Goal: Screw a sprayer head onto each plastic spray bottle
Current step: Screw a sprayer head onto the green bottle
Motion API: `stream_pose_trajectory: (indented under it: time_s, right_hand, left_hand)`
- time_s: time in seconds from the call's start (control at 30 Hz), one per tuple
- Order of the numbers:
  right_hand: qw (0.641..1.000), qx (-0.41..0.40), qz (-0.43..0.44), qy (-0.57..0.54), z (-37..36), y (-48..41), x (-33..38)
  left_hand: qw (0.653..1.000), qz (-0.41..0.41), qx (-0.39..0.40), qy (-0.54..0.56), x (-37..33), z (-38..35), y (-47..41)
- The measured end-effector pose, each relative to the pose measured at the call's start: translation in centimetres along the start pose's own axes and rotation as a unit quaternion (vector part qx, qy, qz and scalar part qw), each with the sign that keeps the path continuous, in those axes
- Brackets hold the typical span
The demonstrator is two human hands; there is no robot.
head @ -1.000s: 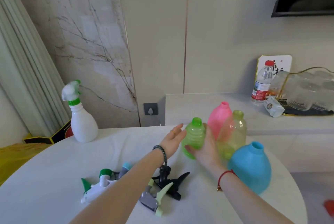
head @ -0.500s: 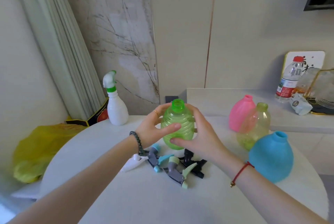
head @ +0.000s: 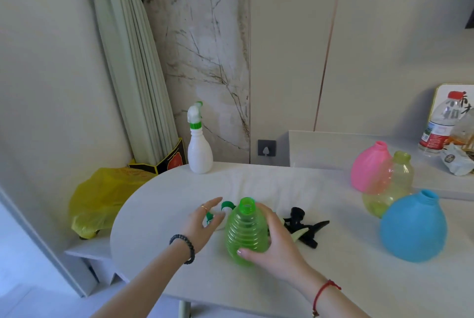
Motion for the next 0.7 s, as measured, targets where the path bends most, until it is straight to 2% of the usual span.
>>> stream_pose_trajectory:
  time_s: [0.1, 0.2, 0.27, 0.33, 0.37, 0.43, 0.5, 0.57, 0.63, 0.7]
  right_hand:
    - [1.0, -0.002, -0.003, -0.009, -0.1, 0.0, -0.3]
    - [1.0, -0.001, -0.001, -0.01, -0.1, -0.1, -0.3]
    - [1.0, -0.002, -0.003, -0.014, -0.1, -0.1, -0.1]
    - [1.0, 0.007, -0.007, -0.022, 0.0, 0.0, 0.0]
    - [0.999, 0.021, -0.013, -0.026, 0.0, 0.0, 0.0]
    - [0.997, 0.058, -0.022, -0.048, 0.5, 0.0, 0.3]
    - [0.995, 0.068, -0.014, -0.077, 1.9, -0.3, 1.7]
    - [0.997, 0.021, 0.03, -0.067, 4.2, -1.2, 4.1]
    - [0.994, -0.026, 0.106, -0.01, 6.4, -2.4, 7.3]
    - [0.98, -0.021, 0.187, 0.068, 7.4, -3.5, 10.9]
  left_hand:
    - [0.985, 0.026, 0.038, -0.167, 2.3, -0.8, -0.9]
    - [0.956, 0.004, 0.042, -0.291, 3.0, -1.6, -1.8]
    - [0.933, -0.023, 0.036, -0.357, 2.9, -1.7, -2.1]
    - [0.928, -0.043, 0.016, -0.37, 2.3, -1.2, -2.0]
    - [0.942, -0.043, -0.005, -0.332, 1.8, -0.6, -1.9]
    - [0.985, -0.027, -0.062, -0.161, 0.1, 1.5, -1.5]
    - [0.996, -0.021, -0.086, -0.016, -2.0, 4.1, -1.4]
    - [0.995, -0.038, -0.076, 0.043, -4.4, 6.9, -1.6]
    - [0.994, -0.044, -0.047, 0.093, -7.1, 9.4, -1.4]
    - [0.99, -0.047, 0.012, 0.134, -9.9, 10.8, -1.1]
Point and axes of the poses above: each hand's wrist, its own y-axis away from the middle knuckle, its own z-axis out of the back of the hand, x = y × z, the point moved 4 cm from there along -y, towards the middle knuckle, and after that the axes turned 9 degrees about -y, right-handed, at the moved point
